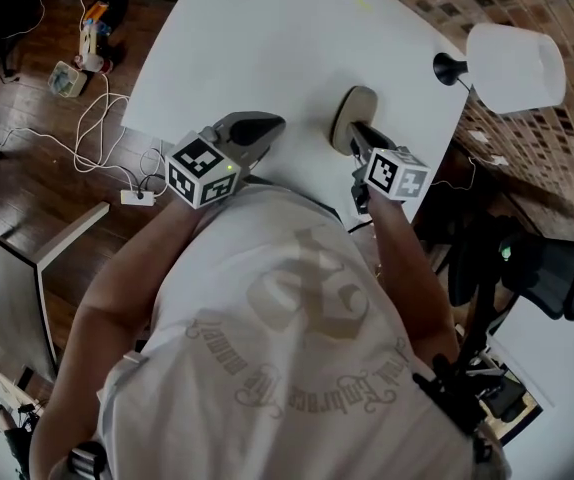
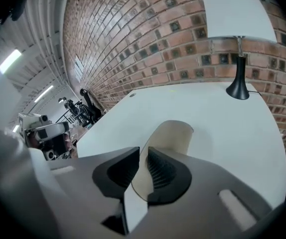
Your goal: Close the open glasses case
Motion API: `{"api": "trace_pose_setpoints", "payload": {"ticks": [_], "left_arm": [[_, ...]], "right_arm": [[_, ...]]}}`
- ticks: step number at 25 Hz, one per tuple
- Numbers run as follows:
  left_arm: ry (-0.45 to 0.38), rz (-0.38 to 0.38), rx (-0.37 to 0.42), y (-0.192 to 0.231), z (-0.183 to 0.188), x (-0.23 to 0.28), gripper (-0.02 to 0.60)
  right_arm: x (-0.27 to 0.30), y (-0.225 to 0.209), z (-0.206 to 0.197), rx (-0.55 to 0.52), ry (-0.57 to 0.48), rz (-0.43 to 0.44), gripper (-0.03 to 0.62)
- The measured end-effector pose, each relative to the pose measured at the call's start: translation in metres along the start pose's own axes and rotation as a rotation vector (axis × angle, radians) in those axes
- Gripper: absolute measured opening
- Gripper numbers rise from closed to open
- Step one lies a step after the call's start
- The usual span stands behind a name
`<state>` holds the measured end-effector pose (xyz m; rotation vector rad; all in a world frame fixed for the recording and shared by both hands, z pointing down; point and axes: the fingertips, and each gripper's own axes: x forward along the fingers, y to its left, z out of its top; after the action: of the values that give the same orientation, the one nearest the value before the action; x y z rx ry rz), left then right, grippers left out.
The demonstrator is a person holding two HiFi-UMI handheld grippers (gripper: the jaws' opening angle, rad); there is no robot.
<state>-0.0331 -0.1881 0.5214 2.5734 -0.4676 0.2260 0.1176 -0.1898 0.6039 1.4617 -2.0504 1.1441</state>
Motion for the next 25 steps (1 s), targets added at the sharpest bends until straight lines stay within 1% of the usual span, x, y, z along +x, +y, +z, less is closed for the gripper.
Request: {"api": "trace_pose_setpoints", "payload": {"ticks": [4, 7, 11, 15, 20, 23, 25], "left_arm": [[-0.006, 0.015, -0.008, 0.003, -0.001, -0.005, 0.005], [-0.008, 0.022, -0.008, 0.004, 0.000, -0.009, 0.005], [-0.008, 0.027, -0.005, 0.003, -0.002, -0.011, 0.005], [-0.006, 0.031, 0.000, 0.001, -0.001, -0.011, 0.005], [-0.009, 0.049, 0.007, 0.003, -0.001, -0.019, 0.005], [-0.013, 0.057, 0.014, 0.006, 0.002, -0.021, 0.005], [-0.014, 0.056, 0.016, 0.005, 0.003, -0.019, 0.005]], "right_arm": [[0.008, 0.000, -0.002, -0.026, 0.030, -0.003, 0.038], [0.010, -0.002, -0.005, -0.063, 0.070, -0.037, 0.009], [0.014, 0.000, -0.006, -0.105, 0.096, -0.031, 0.008], [0.013, -0.001, -0.004, -0.082, 0.096, -0.046, 0.008], [0.023, 0.009, 0.000, -0.105, 0.094, -0.030, 0.008], [0.028, 0.007, -0.003, -0.110, 0.078, -0.020, 0.008], [0.025, 0.008, -0.002, -0.102, 0.049, -0.009, 0.008]]}}
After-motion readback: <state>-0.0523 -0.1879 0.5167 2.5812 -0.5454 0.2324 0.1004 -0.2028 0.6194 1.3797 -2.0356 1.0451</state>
